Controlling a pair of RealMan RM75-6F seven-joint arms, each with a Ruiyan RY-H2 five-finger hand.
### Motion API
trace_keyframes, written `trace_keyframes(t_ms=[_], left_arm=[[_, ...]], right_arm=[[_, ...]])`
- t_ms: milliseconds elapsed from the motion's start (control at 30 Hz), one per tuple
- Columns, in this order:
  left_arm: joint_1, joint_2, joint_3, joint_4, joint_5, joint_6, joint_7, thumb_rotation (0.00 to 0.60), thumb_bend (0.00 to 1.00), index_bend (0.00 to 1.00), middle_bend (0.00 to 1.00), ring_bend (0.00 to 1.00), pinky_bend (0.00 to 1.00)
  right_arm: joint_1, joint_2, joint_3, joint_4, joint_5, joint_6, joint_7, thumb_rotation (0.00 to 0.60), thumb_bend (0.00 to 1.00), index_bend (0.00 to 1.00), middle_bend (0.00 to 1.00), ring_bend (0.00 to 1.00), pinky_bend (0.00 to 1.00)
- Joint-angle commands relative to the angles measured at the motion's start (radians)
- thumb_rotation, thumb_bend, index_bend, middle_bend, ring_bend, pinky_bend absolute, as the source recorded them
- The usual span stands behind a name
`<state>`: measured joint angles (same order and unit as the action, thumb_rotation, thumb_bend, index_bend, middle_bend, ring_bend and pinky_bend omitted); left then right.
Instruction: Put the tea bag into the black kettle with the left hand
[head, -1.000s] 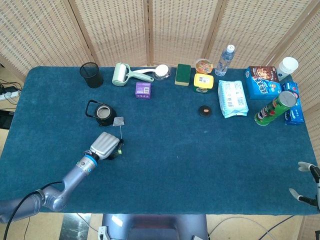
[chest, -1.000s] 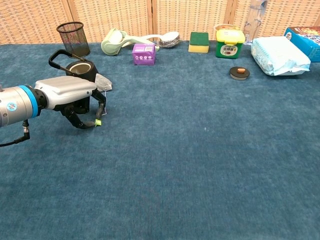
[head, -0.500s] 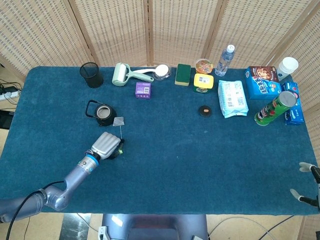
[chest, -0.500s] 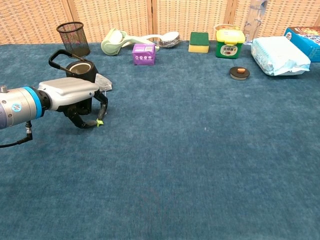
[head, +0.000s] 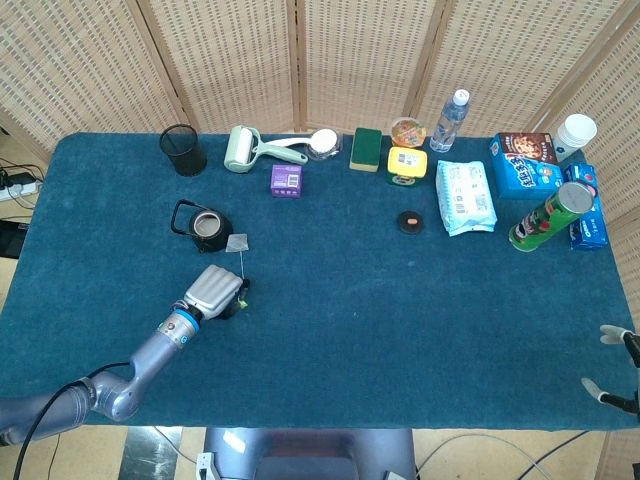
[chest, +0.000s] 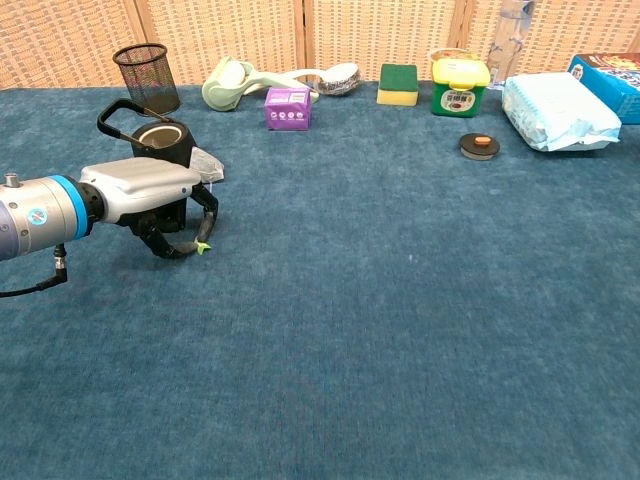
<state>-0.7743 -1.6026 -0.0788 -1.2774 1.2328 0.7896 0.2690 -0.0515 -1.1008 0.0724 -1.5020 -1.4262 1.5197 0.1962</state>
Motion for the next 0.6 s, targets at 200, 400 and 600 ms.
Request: trace_keyframes(t_ms=[200, 400, 600], left_arm=[[0.001, 0.007, 0.007, -0.019, 0.004, 0.006, 0.004, 0.6, 0.45, 0.51, 1.0, 0.98, 0.9], [0.003, 0.008, 0.01, -0.024, 0.003, 0.01, 0.007, 0.6, 0.45, 0.56, 1.0, 0.98, 0.9], [0.004, 0.006, 0.011, -0.023, 0.0, 0.014, 0.011, 0.6, 0.45, 0.58, 1.0, 0.98, 0.9]], right_arm=[[-0.005, -0.006, -0.001, 0.012, -0.004, 0.006, 0.008, 0.6, 0.1, 0.26, 0.37, 0.3, 0.42], [-0.008, -0.008, -0.002, 0.021, -0.006, 0.009, 0.016, 0.6, 0.1, 0.26, 0.37, 0.3, 0.42], [-0.009, -0.005, -0.001, 0.019, -0.011, 0.013, 0.021, 0.6, 0.1, 0.26, 0.37, 0.3, 0.42]])
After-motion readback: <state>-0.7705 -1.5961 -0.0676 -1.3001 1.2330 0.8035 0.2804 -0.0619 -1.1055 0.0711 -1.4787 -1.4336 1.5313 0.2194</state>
